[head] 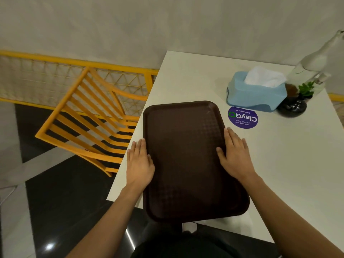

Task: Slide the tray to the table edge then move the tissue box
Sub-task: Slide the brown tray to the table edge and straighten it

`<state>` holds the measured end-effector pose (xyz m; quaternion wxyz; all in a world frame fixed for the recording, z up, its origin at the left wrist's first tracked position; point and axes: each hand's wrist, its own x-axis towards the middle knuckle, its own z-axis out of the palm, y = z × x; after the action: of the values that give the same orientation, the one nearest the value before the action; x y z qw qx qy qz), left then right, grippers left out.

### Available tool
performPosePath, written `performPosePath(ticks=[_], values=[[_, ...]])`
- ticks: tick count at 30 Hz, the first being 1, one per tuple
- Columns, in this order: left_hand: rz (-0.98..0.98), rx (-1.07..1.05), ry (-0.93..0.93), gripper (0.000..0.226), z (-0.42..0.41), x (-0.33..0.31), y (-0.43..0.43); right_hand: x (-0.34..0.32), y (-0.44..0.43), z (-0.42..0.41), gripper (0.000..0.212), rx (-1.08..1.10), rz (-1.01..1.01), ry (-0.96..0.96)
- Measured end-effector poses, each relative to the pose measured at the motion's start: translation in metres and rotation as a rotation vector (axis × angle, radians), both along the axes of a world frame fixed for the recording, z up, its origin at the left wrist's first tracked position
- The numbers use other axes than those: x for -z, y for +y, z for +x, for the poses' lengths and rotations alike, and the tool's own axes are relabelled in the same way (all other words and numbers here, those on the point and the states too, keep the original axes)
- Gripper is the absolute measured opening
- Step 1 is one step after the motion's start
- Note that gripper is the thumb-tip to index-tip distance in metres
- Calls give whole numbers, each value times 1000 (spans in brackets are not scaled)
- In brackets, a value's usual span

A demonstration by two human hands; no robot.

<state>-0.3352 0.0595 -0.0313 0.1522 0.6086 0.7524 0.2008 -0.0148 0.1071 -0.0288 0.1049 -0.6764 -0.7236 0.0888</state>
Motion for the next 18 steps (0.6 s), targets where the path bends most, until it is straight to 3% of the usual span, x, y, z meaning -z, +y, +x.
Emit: performPosePath(ticks=[8,13,18], values=[[62,87,41,50,-25,0,41,5,-11,-27,50,259,26,-3],[97,155,72,48,-44,-1,73,3,-10,-46,50,352,4,28],[109,175,60,47,-55,-3,98,-2,6,-53,48,388,-19,223]])
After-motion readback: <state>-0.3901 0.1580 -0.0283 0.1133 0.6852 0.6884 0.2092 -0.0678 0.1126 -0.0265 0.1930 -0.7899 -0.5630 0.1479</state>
